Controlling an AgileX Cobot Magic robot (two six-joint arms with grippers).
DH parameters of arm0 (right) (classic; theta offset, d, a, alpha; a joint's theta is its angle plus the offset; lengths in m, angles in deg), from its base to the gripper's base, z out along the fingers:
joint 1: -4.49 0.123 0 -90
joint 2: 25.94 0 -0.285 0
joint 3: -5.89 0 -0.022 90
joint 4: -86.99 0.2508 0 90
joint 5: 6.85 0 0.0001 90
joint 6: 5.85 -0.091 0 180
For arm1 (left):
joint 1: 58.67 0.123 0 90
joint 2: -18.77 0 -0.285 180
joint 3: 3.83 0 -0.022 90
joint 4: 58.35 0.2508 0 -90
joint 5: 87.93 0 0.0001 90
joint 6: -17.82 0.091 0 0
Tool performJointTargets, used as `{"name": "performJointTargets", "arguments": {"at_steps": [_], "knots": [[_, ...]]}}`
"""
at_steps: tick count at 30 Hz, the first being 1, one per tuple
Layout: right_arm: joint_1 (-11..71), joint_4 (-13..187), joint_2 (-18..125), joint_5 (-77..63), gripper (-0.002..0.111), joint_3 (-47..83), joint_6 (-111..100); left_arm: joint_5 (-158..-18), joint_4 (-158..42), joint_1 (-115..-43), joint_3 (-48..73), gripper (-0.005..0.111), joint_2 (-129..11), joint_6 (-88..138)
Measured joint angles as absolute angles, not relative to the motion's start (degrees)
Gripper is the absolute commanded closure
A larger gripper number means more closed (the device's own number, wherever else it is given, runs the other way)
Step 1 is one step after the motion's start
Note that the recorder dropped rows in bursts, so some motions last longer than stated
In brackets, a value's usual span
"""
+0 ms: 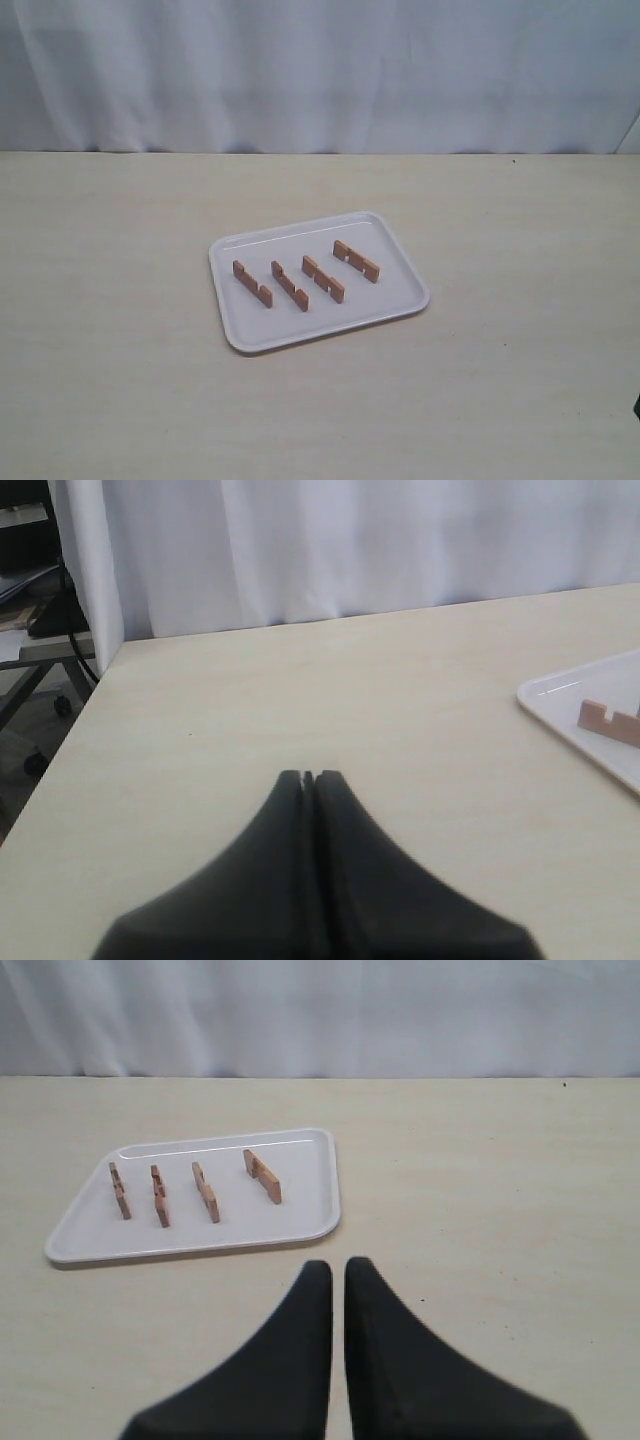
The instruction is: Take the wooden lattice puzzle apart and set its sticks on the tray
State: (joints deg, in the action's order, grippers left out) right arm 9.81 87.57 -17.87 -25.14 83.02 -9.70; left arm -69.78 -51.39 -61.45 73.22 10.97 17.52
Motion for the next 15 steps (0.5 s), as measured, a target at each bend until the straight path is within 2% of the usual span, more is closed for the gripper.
{"name": "performJointTargets", "arguments": {"at_steps": [15], "knots": [[9.8,86.4,-17.9,-26.4,0.104,83.0,-9.7,-69.8,-51.4,-61.5,73.2,0.107,11.0,17.5]]}}
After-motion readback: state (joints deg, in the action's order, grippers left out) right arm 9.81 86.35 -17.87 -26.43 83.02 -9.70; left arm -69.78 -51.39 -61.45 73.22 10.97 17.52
